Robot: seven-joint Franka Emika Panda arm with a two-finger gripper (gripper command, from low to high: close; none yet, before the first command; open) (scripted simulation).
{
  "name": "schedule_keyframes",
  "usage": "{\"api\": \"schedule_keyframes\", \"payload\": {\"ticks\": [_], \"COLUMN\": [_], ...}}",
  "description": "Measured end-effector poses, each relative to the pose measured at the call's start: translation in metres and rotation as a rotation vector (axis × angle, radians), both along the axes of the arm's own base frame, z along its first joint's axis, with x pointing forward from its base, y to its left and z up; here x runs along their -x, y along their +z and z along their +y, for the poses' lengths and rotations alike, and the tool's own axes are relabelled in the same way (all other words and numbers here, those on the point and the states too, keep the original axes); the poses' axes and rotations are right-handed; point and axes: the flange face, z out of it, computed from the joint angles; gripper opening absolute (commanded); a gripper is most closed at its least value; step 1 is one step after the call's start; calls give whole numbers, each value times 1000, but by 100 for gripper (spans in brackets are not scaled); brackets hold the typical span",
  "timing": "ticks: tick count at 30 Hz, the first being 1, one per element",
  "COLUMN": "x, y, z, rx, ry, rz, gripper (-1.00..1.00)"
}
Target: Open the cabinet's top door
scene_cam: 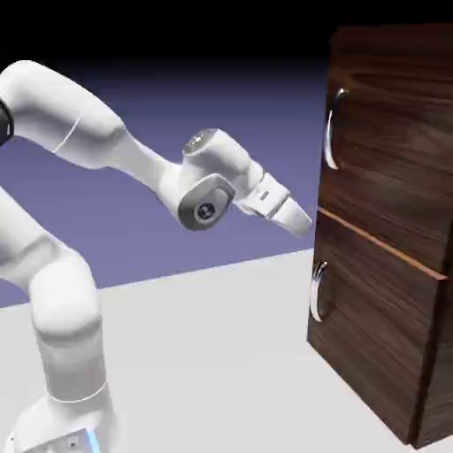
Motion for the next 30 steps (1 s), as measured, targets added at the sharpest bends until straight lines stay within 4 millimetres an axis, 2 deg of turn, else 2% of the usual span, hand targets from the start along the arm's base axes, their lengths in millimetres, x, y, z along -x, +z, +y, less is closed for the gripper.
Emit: {"api": "schedule_keyframes", "payload": {"ticks": [4,8,13,17,21,24,27,30], "x": [-9,-6,11,31,52,66,76,82], "y": [-63,-125,-194,-236,-264,-275,-276,-268], "z": [-19,-38,-64,-85,-111,-133,-155,-176], "rx": [-108,-186,-244,-259,-251,-233,-206,-173], "ry": [-74,-160,-292,-405,-529,-622,-710,-787], "rz": [187,364,554,668,737,755,742,698], "gripper": [0,0,0,0,0,0,0,0]}}
